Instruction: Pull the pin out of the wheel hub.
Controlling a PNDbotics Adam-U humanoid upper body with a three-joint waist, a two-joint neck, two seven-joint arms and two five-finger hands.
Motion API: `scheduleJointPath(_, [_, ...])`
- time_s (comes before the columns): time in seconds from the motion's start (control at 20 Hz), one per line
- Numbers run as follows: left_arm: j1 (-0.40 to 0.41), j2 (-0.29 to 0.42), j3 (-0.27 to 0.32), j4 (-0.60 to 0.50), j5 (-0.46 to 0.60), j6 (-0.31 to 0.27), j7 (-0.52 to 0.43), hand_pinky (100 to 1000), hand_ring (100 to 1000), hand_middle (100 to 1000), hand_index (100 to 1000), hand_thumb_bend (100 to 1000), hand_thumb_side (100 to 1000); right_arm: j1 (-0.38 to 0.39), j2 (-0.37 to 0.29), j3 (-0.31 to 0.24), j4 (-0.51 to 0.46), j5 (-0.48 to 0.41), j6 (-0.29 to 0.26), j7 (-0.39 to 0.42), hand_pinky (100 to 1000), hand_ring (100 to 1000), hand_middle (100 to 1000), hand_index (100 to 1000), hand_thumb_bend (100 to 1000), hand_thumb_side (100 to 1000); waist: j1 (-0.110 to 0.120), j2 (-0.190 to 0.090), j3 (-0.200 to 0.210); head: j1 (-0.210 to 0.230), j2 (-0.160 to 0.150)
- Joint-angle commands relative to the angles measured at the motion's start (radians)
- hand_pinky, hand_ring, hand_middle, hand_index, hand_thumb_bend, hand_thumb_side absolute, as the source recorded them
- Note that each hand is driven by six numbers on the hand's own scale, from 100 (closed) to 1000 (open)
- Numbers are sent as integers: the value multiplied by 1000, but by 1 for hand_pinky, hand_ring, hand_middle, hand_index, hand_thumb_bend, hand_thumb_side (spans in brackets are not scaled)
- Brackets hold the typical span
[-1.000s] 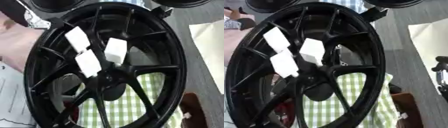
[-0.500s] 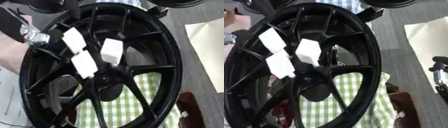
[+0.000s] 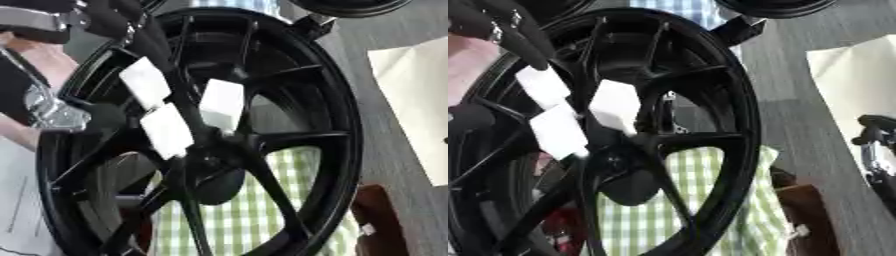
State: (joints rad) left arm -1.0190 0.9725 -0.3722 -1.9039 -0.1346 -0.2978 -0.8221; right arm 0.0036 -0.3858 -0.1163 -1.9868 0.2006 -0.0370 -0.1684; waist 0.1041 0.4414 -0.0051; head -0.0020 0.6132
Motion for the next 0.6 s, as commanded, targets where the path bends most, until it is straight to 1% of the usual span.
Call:
scheduleJointPath(0.05, [-11, 33, 23, -2, -32, -89, -85, 913, 857, 773, 862, 365, 587, -1, -18, 1, -13, 7, 1, 5, 882, 647, 776, 755, 100, 777, -1, -74, -2, 1, -10])
scheduleJointPath(0.3, [-25, 8, 21, 47, -73, -92, -85, 909, 852, 758, 856, 355, 471, 0, -11, 3, -13, 11, 5, 5, 881, 646, 776, 755, 100, 780, -2, -70, -9, 3, -7])
scheduleJointPath(0.45, [-31, -5, 13, 75, -82, -97, -85, 907, 850, 756, 852, 338, 442, 0, -6, 4, -13, 13, 7, 6, 881, 646, 776, 755, 100, 783, -2, -68, -12, 6, -7])
scheduleJointPath(0.6, [-38, -17, 8, 100, -93, -102, -85, 905, 849, 761, 853, 351, 406, -1, -3, 5, -13, 15, 9, 7, 882, 646, 776, 755, 100, 784, -2, -66, -15, 7, -7])
